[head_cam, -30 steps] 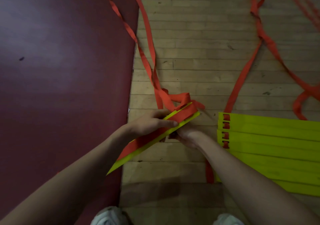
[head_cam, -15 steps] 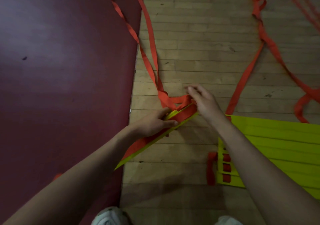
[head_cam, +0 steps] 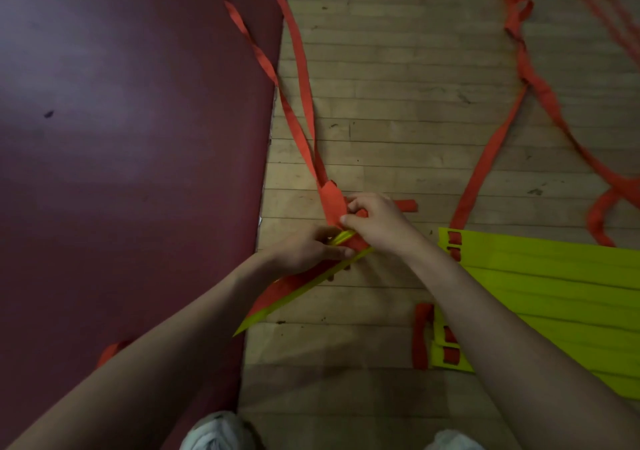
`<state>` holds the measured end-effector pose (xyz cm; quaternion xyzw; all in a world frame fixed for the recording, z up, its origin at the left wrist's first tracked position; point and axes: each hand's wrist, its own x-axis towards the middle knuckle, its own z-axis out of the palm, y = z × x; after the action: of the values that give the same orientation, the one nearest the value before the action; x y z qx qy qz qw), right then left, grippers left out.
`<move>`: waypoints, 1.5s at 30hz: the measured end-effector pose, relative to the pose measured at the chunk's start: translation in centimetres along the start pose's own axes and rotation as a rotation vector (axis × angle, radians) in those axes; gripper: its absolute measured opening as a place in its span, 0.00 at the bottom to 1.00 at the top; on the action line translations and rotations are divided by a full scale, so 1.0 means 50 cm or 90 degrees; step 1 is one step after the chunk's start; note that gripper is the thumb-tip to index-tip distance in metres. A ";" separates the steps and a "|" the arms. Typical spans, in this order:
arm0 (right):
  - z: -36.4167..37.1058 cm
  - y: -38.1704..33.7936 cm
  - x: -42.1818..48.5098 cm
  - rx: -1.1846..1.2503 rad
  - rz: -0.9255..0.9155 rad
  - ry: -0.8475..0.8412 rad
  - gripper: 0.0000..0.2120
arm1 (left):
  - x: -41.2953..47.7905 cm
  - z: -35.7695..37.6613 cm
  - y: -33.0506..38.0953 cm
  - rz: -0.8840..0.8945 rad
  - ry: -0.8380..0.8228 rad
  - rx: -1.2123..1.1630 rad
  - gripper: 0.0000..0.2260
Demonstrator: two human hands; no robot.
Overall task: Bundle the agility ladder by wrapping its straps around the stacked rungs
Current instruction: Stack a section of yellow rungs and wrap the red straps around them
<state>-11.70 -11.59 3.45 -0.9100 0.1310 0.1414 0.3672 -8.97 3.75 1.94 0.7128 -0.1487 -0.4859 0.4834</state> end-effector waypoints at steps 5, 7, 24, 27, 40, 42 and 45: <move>-0.004 -0.016 -0.007 0.043 0.070 -0.135 0.19 | -0.007 0.016 -0.011 0.004 -0.024 -0.019 0.12; -0.002 -0.019 -0.013 0.185 0.068 -0.069 0.09 | -0.007 0.013 -0.011 -0.007 -0.015 -0.032 0.10; 0.084 0.088 -0.057 0.880 0.371 0.293 0.09 | -0.005 -0.054 -0.005 -0.013 0.129 -0.104 0.04; 0.103 0.093 -0.058 0.845 0.394 0.318 0.12 | -0.010 -0.047 0.000 -0.009 0.056 -0.092 0.09; 0.121 0.103 -0.026 1.018 0.448 0.276 0.18 | -0.037 -0.009 0.040 0.028 0.007 -0.039 0.13; 0.124 0.115 -0.019 0.905 0.440 0.231 0.14 | -0.034 -0.011 0.039 0.062 0.038 -0.023 0.10; 0.094 0.120 -0.018 0.614 0.360 0.265 0.21 | -0.028 -0.014 0.027 0.091 0.102 0.060 0.08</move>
<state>-15.36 -12.34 -3.27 -0.5786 0.4872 -0.0231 0.6537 -8.72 4.39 3.88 0.7590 -0.1830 -0.3837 0.4931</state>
